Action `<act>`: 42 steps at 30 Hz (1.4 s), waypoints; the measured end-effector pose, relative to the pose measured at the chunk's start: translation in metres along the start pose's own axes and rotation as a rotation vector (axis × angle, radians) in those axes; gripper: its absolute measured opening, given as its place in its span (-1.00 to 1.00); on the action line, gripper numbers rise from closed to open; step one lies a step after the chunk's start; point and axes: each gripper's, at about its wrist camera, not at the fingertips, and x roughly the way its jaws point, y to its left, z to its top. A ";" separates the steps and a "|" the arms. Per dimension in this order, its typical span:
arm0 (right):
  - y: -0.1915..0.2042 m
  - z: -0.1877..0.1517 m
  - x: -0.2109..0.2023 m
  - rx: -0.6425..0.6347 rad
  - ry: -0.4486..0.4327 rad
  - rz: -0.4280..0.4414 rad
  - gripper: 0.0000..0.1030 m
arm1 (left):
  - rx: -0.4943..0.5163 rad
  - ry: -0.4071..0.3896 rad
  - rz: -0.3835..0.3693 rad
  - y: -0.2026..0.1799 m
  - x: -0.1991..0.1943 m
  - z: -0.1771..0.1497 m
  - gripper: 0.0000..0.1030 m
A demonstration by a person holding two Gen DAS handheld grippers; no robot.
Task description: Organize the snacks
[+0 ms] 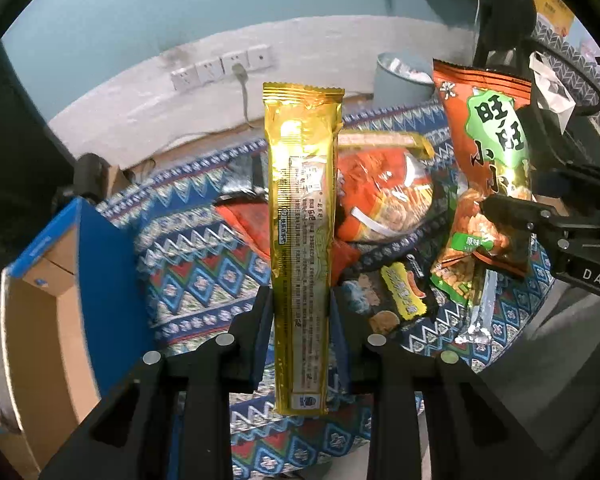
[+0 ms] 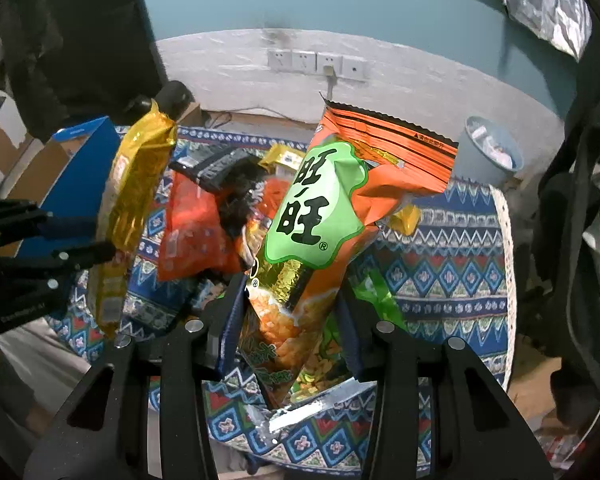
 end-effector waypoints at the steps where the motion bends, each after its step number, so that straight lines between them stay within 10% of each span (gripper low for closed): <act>1: 0.003 0.002 -0.002 -0.008 -0.005 0.002 -0.20 | 0.003 -0.014 0.010 0.002 -0.005 0.000 -0.45; 42: 0.185 0.093 -0.008 -0.287 -0.079 0.271 -0.20 | -0.208 -0.205 0.254 0.150 -0.106 -0.051 -0.46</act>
